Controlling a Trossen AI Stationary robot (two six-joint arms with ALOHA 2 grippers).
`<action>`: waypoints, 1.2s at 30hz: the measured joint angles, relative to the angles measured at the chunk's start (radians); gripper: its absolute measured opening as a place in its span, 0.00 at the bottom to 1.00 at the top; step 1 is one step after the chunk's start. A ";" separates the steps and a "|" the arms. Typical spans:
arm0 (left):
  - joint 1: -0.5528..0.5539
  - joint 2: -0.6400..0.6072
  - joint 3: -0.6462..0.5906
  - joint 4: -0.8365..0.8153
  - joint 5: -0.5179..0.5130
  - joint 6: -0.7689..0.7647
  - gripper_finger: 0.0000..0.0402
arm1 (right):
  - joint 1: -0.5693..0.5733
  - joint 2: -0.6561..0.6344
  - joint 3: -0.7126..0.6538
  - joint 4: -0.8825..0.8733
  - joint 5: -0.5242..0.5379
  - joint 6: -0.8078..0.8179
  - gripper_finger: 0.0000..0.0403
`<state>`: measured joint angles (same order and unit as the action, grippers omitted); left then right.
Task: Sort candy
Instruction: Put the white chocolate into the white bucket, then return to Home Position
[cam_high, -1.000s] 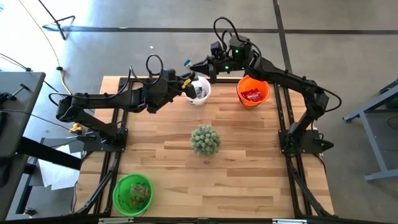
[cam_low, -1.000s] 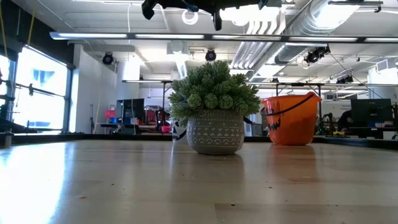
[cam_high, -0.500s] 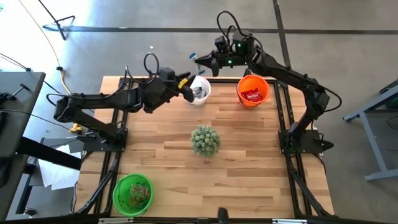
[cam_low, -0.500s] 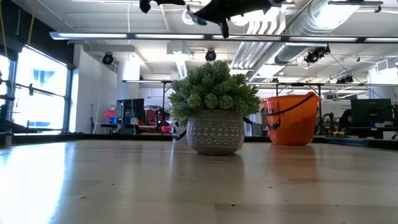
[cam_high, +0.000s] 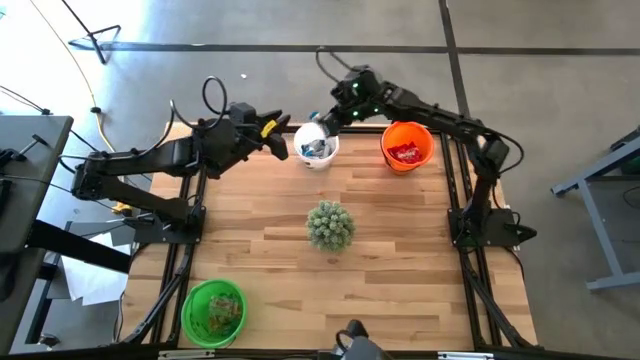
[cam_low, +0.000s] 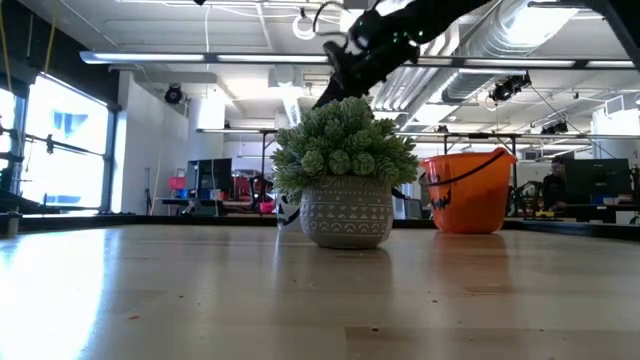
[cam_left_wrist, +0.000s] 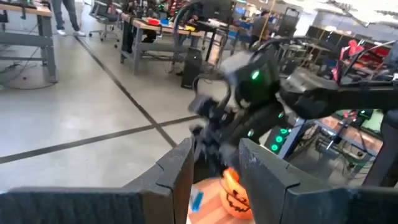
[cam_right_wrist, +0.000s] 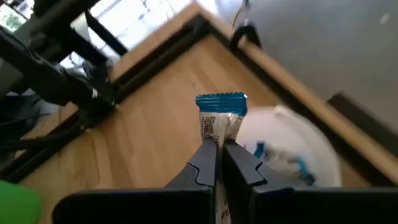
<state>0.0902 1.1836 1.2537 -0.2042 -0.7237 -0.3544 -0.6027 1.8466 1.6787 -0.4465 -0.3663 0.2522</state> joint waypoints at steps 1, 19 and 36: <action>0.000 -0.008 0.000 -0.014 -0.004 0.000 0.29 | 0.000 0.019 0.000 0.000 -0.017 0.015 0.01; 0.001 -0.052 0.000 -0.232 -0.120 0.001 0.29 | 0.003 0.099 0.000 0.002 -0.075 0.054 0.14; 0.001 -0.234 0.001 -0.478 -0.055 -0.075 0.29 | -0.022 0.045 0.088 -0.130 -0.309 0.125 0.46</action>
<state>0.0910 0.9494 1.2545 -0.6820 -0.7785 -0.4299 -0.6245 1.8915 1.7669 -0.5769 -0.6751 0.3775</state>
